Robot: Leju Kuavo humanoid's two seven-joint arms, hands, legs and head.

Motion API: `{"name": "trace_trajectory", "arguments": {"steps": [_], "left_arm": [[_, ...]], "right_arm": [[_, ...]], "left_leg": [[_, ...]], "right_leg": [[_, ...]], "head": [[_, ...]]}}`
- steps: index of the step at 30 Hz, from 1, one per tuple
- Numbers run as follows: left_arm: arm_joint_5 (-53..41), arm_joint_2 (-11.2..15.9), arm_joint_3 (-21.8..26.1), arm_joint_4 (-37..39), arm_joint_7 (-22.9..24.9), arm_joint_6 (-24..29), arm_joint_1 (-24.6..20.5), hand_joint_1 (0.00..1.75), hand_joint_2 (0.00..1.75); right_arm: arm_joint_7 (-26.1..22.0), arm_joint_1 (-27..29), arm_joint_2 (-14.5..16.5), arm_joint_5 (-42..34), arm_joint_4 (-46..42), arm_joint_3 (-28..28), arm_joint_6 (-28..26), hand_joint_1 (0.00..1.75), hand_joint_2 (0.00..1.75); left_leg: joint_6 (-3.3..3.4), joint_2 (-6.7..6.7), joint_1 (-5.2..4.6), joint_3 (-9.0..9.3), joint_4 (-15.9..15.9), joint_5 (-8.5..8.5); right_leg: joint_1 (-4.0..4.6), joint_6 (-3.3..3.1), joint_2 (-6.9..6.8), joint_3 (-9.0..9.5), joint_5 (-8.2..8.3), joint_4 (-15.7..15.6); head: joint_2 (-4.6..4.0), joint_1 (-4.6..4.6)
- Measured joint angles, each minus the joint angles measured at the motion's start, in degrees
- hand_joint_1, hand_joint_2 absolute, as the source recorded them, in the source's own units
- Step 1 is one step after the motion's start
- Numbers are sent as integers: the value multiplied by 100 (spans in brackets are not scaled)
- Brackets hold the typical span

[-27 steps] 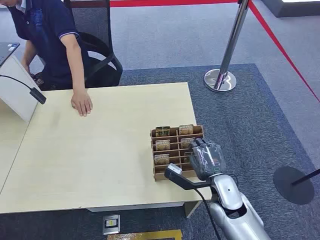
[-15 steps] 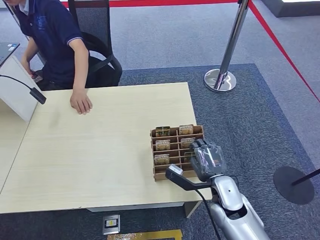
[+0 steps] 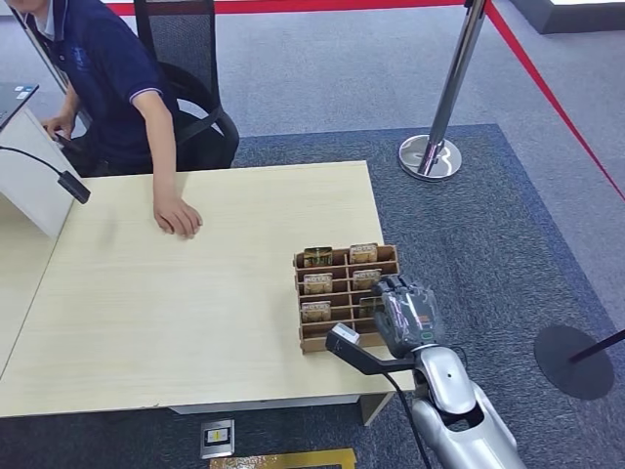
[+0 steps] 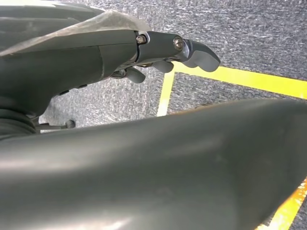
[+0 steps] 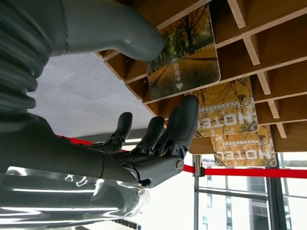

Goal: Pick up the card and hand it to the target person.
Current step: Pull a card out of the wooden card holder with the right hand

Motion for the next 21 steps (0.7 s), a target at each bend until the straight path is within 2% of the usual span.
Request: {"name": "trace_trajectory", "arguments": {"steps": [5,8,12,14,18,21], "left_arm": [[0,4,0,2,-3,0,4,0,0],[0,5,0,3,-12,1,5,0,0],[-2,5,0,4,-15,8,7,0,0],[-10,5,0,4,-15,9,8,0,0],[-17,9,0,5,-15,10,9,0,0],[-21,13,0,7,-15,9,10,0,0]], "right_arm": [[-6,-1,0,-11,12,-2,-1,81,175],[-35,-5,0,-31,45,-4,-19,98,175],[-52,-39,1,-40,109,-4,-82,142,175],[-52,-57,3,-44,143,-4,-96,146,175],[-52,-72,14,-47,195,-4,-104,175,175],[-52,-74,26,-47,220,-2,-125,175,175]], "left_leg": [[0,0,0,0,0,0],[0,0,0,0,0,0],[0,0,0,0,0,0],[0,0,0,0,0,0],[0,0,0,0,0,0],[0,0,0,1,0,0]], "right_leg": [[0,0,0,0,0,0],[0,0,0,0,0,0],[0,0,0,0,0,0],[0,0,0,0,0,0],[0,0,0,1,0,0],[0,0,0,1,0,0]], "head": [[0,0],[0,0],[-1,0],[-1,0],[0,-1],[-1,-1]]}}
